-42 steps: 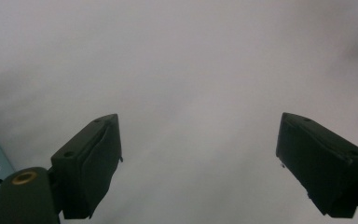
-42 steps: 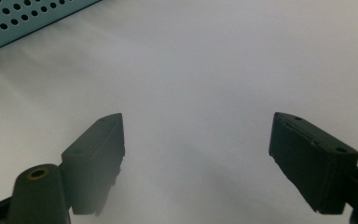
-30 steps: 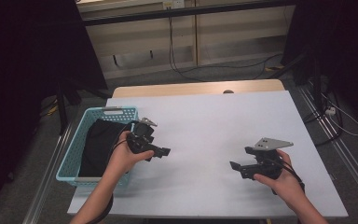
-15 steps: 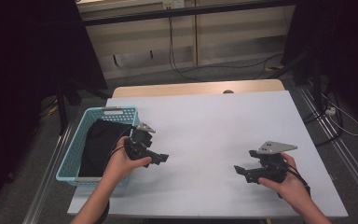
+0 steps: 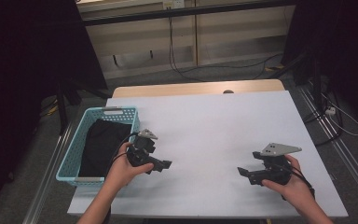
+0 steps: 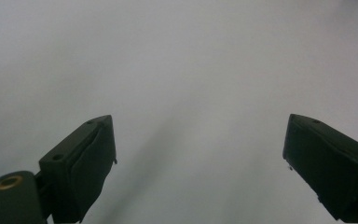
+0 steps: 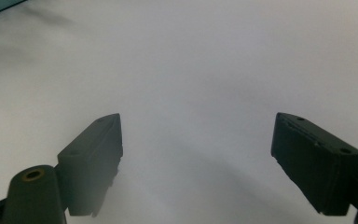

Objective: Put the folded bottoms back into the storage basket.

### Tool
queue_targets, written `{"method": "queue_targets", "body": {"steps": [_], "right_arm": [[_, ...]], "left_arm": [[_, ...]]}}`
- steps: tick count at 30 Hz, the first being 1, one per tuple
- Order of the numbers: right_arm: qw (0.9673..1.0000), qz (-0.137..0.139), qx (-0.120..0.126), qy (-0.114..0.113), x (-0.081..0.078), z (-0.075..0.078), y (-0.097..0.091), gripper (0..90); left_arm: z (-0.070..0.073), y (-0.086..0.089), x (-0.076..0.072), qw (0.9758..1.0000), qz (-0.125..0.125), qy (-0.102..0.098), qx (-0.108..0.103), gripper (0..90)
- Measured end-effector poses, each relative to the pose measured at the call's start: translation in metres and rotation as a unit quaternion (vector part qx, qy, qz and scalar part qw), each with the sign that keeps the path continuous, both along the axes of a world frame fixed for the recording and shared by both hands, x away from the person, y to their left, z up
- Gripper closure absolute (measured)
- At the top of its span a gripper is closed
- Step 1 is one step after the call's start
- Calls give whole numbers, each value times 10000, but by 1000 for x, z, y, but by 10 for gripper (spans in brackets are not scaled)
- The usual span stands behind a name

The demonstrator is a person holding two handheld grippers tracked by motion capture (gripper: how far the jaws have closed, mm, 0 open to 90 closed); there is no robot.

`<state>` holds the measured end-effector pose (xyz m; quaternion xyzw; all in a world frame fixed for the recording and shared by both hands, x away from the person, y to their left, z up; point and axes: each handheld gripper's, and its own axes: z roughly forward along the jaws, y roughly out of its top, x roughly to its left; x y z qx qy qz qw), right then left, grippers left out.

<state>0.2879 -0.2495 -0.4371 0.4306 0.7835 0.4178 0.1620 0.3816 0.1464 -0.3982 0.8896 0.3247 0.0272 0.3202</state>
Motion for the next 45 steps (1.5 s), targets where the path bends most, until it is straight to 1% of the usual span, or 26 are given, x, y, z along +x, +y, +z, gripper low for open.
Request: {"method": "queue_targets", "body": {"steps": [2, 3, 7, 9, 12, 17, 21, 24, 25, 26, 31, 32, 41, 43, 45], "right_arm": [[10000, -10, 4, -3, -1, 0, -1, 160], [10000, -27, 12, -2, -2, 0, -2, 159], [10000, -61, -5, 15, -5, -2, -5, 158], [10000, -58, -5, 17, -7, -3, -5, 156], [10000, -73, 31, -5, -8, -3, -6, 154], [10000, -85, 35, -19, -9, -3, -7, 153], [9999, -102, 49, -22, -12, -4, -8, 152], [10000, -89, 37, -21, -13, -5, -9, 151], [9999, -110, 51, -7, -13, -6, -9, 150], [9999, -112, 65, -8, -14, -6, -10, 150], [9999, -125, 78, -21, -15, -7, -11, 151], [9999, -126, 88, -19, -15, -7, -11, 150], [9998, -163, 122, -14, -18, -7, -15, 149], [9998, -177, 113, -18, -18, -8, -16, 149], [9998, -190, 114, -13, -18, -9, -17, 149]], "left_arm": [[-1, 0, -1, 10000, 13, -18, -28, 92], [-2, 0, -3, 10000, 11, 4, -61, 91], [-6, 3, -6, 9999, 55, -14, -92, 88], [-8, 5, -8, 9999, 46, 32, -107, 85], [-10, 8, -10, 9999, 55, 34, -113, 79], [-10, 11, -14, 9998, 73, 32, -157, 75], [-10, 14, -18, 9998, 46, -17, -197, 74], [-11, 15, -20, 9998, 80, -41, -160, 67], [-11, 16, -21, 9998, 51, -60, -174, 66], [-12, 17, -22, 9998, 33, -38, -195, 65], [-15, 20, -22, 9997, 72, -39, -223, 64], [-15, 20, -22, 9995, 148, -23, -269, 64], [-20, 21, -27, 9996, 101, -17, -252, 64], [-21, 22, -28, 9994, 117, -22, -331, 64], [-21, 22, -28, 9994, 123, -28, -324, 64]]}}
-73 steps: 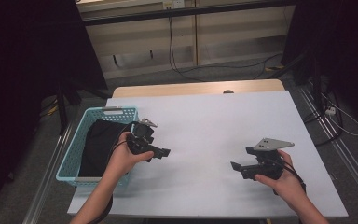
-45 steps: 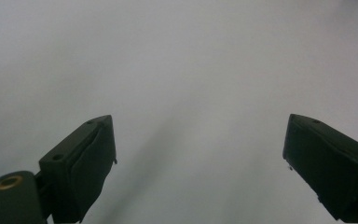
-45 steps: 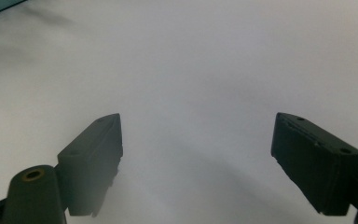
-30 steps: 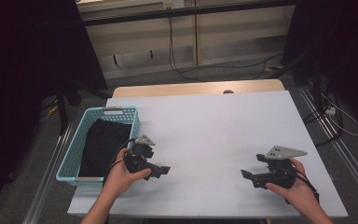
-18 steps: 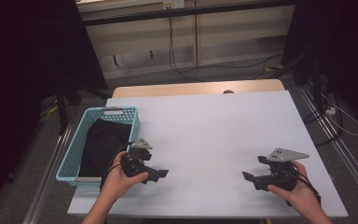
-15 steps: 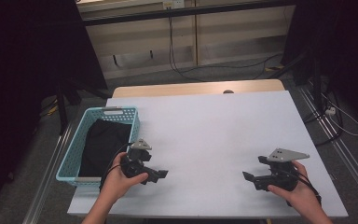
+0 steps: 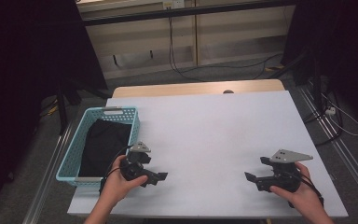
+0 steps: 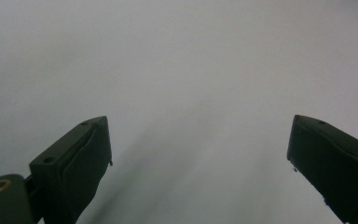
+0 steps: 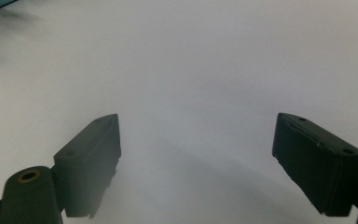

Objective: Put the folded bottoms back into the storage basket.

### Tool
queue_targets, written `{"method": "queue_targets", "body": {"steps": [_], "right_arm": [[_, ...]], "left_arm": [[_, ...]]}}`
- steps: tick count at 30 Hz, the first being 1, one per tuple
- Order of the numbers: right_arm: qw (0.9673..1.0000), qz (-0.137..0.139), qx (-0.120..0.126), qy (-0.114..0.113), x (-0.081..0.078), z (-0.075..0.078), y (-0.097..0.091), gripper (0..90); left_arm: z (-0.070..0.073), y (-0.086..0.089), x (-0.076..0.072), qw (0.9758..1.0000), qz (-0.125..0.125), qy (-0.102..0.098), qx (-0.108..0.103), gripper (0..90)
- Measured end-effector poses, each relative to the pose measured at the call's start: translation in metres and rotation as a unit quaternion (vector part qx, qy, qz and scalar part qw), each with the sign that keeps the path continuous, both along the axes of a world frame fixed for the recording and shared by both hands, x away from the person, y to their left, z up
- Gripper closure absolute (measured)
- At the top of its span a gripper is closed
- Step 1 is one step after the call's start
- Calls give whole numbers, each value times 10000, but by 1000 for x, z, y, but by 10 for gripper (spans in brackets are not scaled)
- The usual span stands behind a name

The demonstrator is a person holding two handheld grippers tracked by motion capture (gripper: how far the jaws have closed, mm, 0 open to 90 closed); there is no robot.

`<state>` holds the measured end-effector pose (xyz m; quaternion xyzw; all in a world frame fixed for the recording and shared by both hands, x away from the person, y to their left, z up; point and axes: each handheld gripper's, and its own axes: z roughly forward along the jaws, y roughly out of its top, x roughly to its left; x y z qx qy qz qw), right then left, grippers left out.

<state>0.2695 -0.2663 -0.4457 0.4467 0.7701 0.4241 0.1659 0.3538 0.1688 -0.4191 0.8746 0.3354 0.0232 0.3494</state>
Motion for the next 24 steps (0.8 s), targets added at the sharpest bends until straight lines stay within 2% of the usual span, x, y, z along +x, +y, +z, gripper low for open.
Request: {"method": "queue_targets", "body": {"steps": [24], "right_arm": [[9999, -50, -119, -27, -3, -3, -7, 145]], "left_arm": [[-4, 2, -7, 10000, 32, -13, -76, 64]]}}
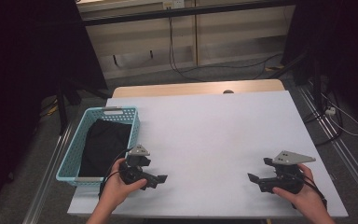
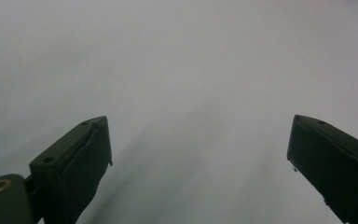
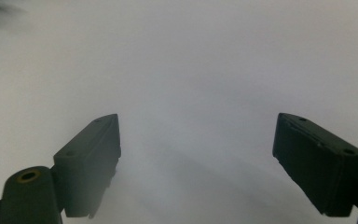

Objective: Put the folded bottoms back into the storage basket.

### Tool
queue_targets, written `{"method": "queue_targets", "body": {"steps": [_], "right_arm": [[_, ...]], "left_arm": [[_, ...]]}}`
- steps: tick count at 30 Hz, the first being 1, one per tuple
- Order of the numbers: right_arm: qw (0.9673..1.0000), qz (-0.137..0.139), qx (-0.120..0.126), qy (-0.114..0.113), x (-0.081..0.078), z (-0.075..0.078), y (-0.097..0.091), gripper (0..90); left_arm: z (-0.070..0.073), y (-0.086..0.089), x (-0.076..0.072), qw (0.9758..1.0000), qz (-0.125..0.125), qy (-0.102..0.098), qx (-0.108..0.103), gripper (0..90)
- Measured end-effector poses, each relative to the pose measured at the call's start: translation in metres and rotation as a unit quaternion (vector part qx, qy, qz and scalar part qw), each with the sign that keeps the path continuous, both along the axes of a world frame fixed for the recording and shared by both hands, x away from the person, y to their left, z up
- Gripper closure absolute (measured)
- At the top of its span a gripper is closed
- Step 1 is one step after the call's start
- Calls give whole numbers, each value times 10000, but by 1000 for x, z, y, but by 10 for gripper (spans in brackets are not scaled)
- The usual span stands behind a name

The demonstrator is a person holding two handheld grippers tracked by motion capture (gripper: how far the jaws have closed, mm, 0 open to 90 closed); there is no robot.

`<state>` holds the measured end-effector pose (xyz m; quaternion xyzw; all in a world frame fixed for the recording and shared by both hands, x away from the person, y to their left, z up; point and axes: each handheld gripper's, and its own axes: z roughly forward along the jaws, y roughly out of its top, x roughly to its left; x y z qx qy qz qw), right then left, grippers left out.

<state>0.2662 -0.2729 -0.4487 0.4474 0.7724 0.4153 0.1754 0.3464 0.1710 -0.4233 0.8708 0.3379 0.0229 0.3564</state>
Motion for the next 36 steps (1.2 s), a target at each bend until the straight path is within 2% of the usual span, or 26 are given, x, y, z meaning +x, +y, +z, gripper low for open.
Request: {"method": "queue_targets", "body": {"steps": [5, 11, 22, 30, 36], "right_arm": [[10000, 15, -23, -15, -1, 0, 0, 144], [10000, 33, -68, -37, -2, 1, -1, 138], [9999, -68, -109, -14, -4, 0, -10, 129], [9999, -98, -108, -42, -6, 0, -13, 124], [9999, -110, -67, -30, -8, 1, -15, 117]], "left_arm": [[-1, 0, -1, 10000, -28, -35, 48, 64], [-1, 0, -1, 10000, -13, -46, 0, 64], [-2, 1, 0, 10000, -19, -38, 7, 64], [-2, 1, -1, 10000, 21, -46, -59, 64], [-1, 1, -1, 10000, -26, -79, -11, 64]]}}
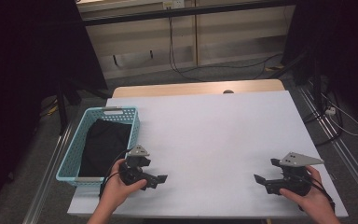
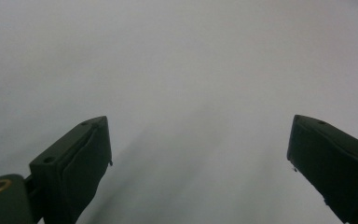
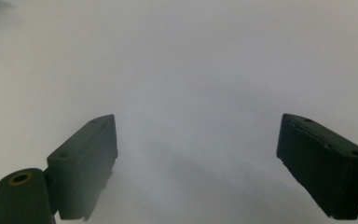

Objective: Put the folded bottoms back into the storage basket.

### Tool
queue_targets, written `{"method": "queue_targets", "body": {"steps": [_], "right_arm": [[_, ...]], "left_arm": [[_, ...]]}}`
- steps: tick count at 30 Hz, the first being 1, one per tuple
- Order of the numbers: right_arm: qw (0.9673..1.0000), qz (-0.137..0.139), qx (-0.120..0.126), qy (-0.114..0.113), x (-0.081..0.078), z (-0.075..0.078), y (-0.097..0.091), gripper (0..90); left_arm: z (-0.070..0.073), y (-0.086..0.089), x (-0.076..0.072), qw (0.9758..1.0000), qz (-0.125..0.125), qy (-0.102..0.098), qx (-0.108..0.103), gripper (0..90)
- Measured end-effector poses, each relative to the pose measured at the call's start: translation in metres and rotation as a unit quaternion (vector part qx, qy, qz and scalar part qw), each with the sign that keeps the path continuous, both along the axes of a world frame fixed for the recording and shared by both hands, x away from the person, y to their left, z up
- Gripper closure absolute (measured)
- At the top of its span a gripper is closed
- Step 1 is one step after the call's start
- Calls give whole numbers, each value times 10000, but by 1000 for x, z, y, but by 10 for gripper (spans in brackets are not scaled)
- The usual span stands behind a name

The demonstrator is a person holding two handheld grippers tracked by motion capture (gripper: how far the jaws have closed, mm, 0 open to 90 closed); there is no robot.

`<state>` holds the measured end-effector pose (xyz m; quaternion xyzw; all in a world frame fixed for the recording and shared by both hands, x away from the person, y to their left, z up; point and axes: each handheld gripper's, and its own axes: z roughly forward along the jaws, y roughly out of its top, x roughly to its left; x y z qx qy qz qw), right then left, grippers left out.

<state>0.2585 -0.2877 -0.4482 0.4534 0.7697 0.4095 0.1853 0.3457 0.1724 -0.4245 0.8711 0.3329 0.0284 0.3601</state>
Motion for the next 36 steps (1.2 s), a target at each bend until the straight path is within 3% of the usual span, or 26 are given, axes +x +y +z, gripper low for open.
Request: {"method": "queue_targets", "body": {"steps": [20, 36], "right_arm": [[9999, 101, -3, 133, -4, 3, 5, 103], [9999, 66, -84, 86, -5, -3, 0, 103]], "left_arm": [[-1, 0, 0, 10000, -29, 14, -74, 64], [0, -3, -2, 10000, -50, -20, -65, 64]]}}
